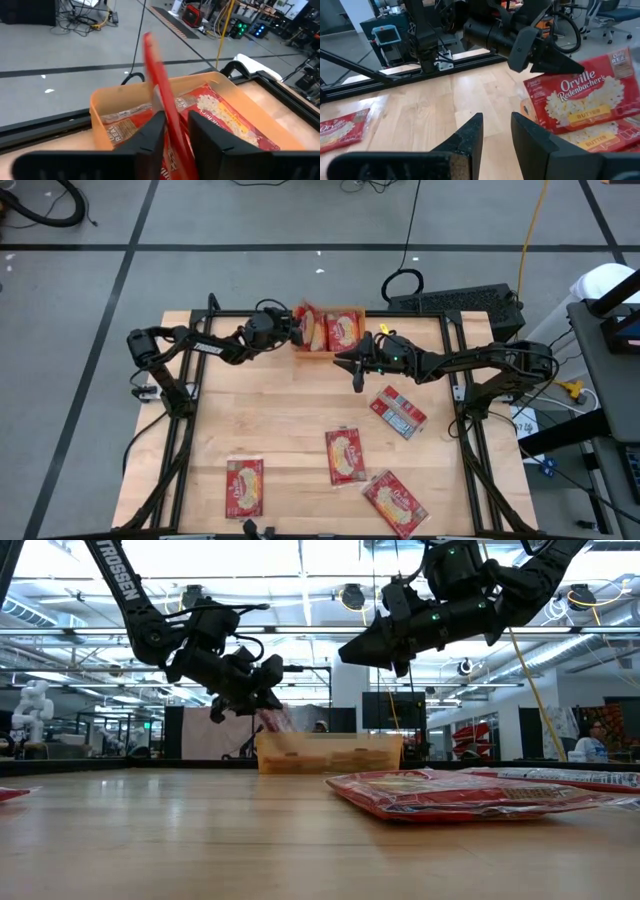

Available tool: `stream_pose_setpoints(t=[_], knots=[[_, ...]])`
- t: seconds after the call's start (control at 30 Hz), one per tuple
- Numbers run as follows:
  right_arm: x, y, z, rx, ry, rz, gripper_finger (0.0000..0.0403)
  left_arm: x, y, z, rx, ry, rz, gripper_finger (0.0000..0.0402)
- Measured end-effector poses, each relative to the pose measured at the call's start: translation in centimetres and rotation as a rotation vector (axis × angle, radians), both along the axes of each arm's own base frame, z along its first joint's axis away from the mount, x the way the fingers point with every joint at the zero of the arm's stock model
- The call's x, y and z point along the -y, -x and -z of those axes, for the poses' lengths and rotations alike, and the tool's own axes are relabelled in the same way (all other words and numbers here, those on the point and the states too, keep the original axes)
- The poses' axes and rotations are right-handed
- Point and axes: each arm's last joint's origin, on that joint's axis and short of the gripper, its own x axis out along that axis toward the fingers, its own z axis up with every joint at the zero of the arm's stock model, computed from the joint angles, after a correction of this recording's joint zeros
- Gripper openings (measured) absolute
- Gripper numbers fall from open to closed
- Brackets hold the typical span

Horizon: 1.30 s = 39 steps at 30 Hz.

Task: Sort popcorn bags into baskets
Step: Put the popcorn pack into the orange bin

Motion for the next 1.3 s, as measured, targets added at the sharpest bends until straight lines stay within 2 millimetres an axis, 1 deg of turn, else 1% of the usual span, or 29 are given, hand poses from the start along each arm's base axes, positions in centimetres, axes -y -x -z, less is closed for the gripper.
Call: stream_pose_setpoints(t=[0.13, 0.23, 0.33, 0.43, 0.53, 0.63, 0.77, 0.93, 1.0, 1.1, 1.17, 1.23, 1.3], knots=[[0.0, 0.0, 0.1, -0.011, -0.003, -0.001, 0.0093, -0.1, 0.1, 0.0, -0.004, -0.005, -0.015, 0.0134], [0.0, 0.1, 0.2, -0.025, -0.007, -0.002, 0.0093, -0.1, 0.1, 0.1, -0.02, -0.004, -0.012, 0.0159], [0.0, 0.1, 0.4, -0.044, -0.013, -0.003, 0.0093, 0.0, 0.1, 0.1, -0.031, 0.005, -0.003, 0.0175], [0.0, 0.1, 0.6, -0.059, -0.017, -0.003, 0.0093, 0.1, 0.2, -0.3, -0.011, 0.009, 0.017, 0.0181], [-0.1, 0.2, 0.7, -0.07, -0.02, -0.003, 0.0093, 0.4, 0.2, -0.9, 0.004, 0.018, 0.061, 0.018], [-0.1, 0.2, 0.7, -0.069, -0.02, -0.003, 0.0093, 0.6, 0.5, -1.2, -0.03, 0.024, 0.072, 0.0174], [-0.1, 0.2, 0.7, -0.07, -0.02, -0.003, 0.0093, 0.9, 1.3, -1.9, -0.116, 0.028, 0.081, 0.0165], [-0.1, 0.2, 0.8, -0.08, -0.023, -0.003, 0.0093, 1.6, 2.3, -2.3, -0.255, 0.035, 0.113, 0.0147], [-0.1, 0.2, 0.8, -0.08, -0.023, -0.003, 0.0093, 1.7, 2.5, -2.0, -0.301, 0.04, 0.125, 0.0138], [-0.1, 0.2, 0.8, -0.08, -0.023, -0.003, 0.0093, 2.2, 2.4, -1.8, -0.327, 0.057, 0.15, 0.0126], [-0.1, 0.2, 0.8, -0.084, -0.024, -0.003, 0.0093, 2.8, 2.1, -1.8, -0.331, 0.049, 0.201, 0.0119], [-0.1, 0.3, 1.0, -0.099, -0.028, -0.004, 0.0093, 3.6, 1.7, -1.8, -0.338, 0.033, 0.26, 0.011], [-0.1, 0.3, 1.3, -0.131, -0.032, -0.008, 0.0093, 4.6, 1.4, -2.3, -0.331, 0.013, 0.31, 0.01]])
